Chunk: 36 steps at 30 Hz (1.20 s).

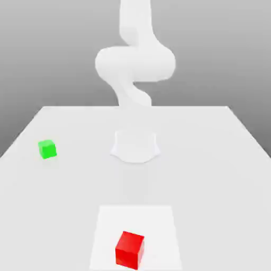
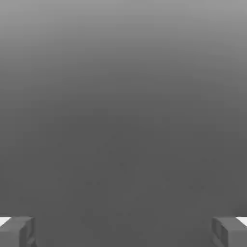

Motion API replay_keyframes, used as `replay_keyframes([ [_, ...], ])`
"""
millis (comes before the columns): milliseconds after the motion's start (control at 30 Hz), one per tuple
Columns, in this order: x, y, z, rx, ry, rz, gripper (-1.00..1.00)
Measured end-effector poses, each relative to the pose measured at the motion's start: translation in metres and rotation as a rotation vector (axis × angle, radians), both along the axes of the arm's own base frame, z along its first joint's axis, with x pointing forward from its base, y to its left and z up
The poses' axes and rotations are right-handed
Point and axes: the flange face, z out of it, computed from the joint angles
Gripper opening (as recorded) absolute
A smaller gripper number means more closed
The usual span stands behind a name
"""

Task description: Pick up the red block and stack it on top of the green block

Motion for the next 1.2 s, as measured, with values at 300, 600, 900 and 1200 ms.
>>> replay_keyframes([
  [300, 0.089, -0.005, -0.161, 0.026, 0.266, -0.102, 0.0],
  [600, 0.113, -0.013, -0.336, 0.071, 0.524, -0.196, 0.0],
  [900, 0.092, -0.012, -0.49, 0.118, 0.715, -0.261, 0.0],
  [1200, 0.09, -0.012, -0.528, 0.118, 0.718, -0.262, -1.0],
])
